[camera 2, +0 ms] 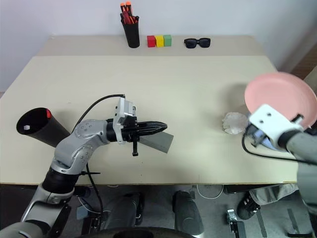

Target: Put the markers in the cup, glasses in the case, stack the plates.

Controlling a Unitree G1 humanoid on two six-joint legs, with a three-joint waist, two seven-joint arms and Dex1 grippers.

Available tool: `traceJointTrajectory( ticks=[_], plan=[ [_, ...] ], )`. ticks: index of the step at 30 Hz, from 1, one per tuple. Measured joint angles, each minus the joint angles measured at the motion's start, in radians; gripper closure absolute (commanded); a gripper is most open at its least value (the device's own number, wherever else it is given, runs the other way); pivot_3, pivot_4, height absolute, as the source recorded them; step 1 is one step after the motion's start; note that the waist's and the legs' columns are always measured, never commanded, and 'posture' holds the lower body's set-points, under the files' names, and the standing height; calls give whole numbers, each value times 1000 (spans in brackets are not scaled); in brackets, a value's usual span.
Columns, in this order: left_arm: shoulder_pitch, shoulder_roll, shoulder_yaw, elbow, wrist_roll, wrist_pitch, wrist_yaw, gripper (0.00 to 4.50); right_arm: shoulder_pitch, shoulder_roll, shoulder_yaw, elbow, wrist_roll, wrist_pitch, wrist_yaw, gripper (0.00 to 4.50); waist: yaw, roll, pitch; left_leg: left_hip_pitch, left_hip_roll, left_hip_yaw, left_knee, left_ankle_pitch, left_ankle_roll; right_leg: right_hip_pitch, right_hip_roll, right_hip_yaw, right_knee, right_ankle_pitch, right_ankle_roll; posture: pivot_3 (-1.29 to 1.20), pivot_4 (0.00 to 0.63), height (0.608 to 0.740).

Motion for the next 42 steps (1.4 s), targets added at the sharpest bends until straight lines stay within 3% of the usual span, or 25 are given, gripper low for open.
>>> traceJointTrajectory(
  ticks=[4, 5, 7, 13, 20, 30, 33, 39, 42],
  plan=[
    [-15, -25, -21, 24, 3, -26, -23, 4500, 45, 38, -29, 10, 1, -8, -19, 4412, -4, 1, 0, 5, 0, 3, 0, 0, 0, 3, 0, 3, 0, 0, -1, 0, 150, 740],
    [-16, -25, -21, 27, 4, -29, -25, 4500, 45, 45, -30, 18, 3, -9, -23, 4155, -3, 1, 0, 5, 0, 3, 0, 0, 0, 3, 0, 3, 0, 0, -1, 0, 150, 740],
    [-16, -24, -21, 33, 5, -29, -29, 4500, 40, 61, -31, 46, 17, -9, -37, 3477, 0, 1, 0, 4, 0, 3, 0, 0, 0, 3, 0, 3, 0, 0, -1, 0, 150, 740],
    [-12, -17, -20, 32, 5, -29, -34, 4500, 1, 70, -39, 58, 62, -8, -45, 541, 2, 1, 0, 4, 0, 2, 0, 0, 0, 3, 0, 3, 0, 0, -1, 0, 150, 740],
    [-4, -17, -19, 32, 5, -29, -27, 4500, -64, 83, -29, 3, 156, 10, -28, 541, 3, 1, 0, 4, 0, 2, 0, 0, 0, 3, 0, 3, 0, 0, -1, 0, 150, 740],
    [0, -14, -16, 30, 8, -30, -9, 4500, -212, 81, 291, 259, 23, -172, -135, 541, 1, 1, 0, 4, 0, 2, -1, 0, 0, 3, 0, 3, -1, 0, -1, 0, 150, 740],
    [8, -6, -15, 22, 8, -30, 4, 4500, -227, 81, 329, 338, -17, -217, -165, 1383, 4, 1, 0, 4, 0, 2, -1, 0, 0, 3, 0, 3, -1, 0, -1, 0, 150, 740],
    [16, -2, -15, 4, 7, -30, 16, 4500, -225, 81, 330, 331, -21, -232, -166, 4423, 3, 1, 0, 4, 0, 2, -1, 0, 0, 3, 0, 3, -1, 0, -1, 0, 150, 740],
    [21, -1, -15, 4, 7, -31, 19, 4500, -223, 80, 314, 297, -22, -216, -171, 4470, 1, 1, 0, 4, 0, 2, -1, 0, 0, 3, 0, 3, -1, 0, -1, 0, 150, 740]
  ],
)
